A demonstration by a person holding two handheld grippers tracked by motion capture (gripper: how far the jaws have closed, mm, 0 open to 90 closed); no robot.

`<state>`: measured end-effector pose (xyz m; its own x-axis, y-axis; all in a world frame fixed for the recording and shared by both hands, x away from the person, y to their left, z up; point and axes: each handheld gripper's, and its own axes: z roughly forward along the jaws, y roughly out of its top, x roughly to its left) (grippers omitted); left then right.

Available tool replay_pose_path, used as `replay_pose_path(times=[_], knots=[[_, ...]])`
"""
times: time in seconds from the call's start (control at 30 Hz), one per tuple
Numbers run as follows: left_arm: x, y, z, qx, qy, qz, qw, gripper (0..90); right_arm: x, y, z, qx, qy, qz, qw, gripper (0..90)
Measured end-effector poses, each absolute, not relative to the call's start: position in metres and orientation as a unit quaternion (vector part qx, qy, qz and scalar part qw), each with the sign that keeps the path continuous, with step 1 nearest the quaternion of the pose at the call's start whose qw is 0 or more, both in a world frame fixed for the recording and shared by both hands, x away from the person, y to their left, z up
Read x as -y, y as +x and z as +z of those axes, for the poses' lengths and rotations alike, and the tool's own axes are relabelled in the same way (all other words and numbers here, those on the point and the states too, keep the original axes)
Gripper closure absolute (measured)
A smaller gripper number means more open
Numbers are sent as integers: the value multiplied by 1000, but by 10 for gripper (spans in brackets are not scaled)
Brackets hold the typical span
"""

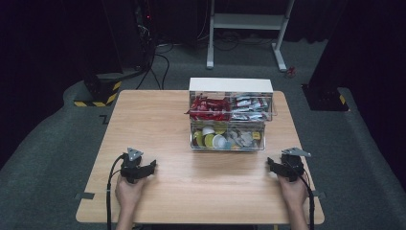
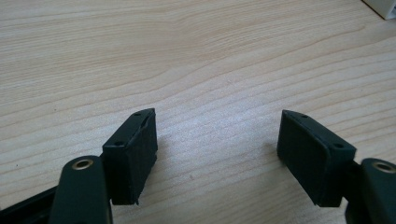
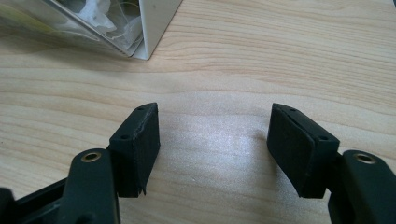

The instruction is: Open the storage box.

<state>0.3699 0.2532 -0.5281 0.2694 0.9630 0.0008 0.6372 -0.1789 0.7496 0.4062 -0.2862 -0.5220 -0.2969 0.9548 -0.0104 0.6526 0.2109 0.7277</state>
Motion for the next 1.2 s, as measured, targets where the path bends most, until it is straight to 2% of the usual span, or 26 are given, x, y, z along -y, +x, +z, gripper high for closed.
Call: replay_pose_path(times=[0.77, 1.0, 1.2], knots=[[-254, 370, -528, -551, 726, 246, 330, 289, 285, 403, -522, -737, 547, 316, 241, 359], [-253, 370, -528, -551, 726, 249, 329, 287, 287, 404, -522, -737, 549, 313, 241, 304], [-253, 370, -528, -550, 726, 249, 329, 285, 294, 401, -518, -736, 562, 298, 233, 369]])
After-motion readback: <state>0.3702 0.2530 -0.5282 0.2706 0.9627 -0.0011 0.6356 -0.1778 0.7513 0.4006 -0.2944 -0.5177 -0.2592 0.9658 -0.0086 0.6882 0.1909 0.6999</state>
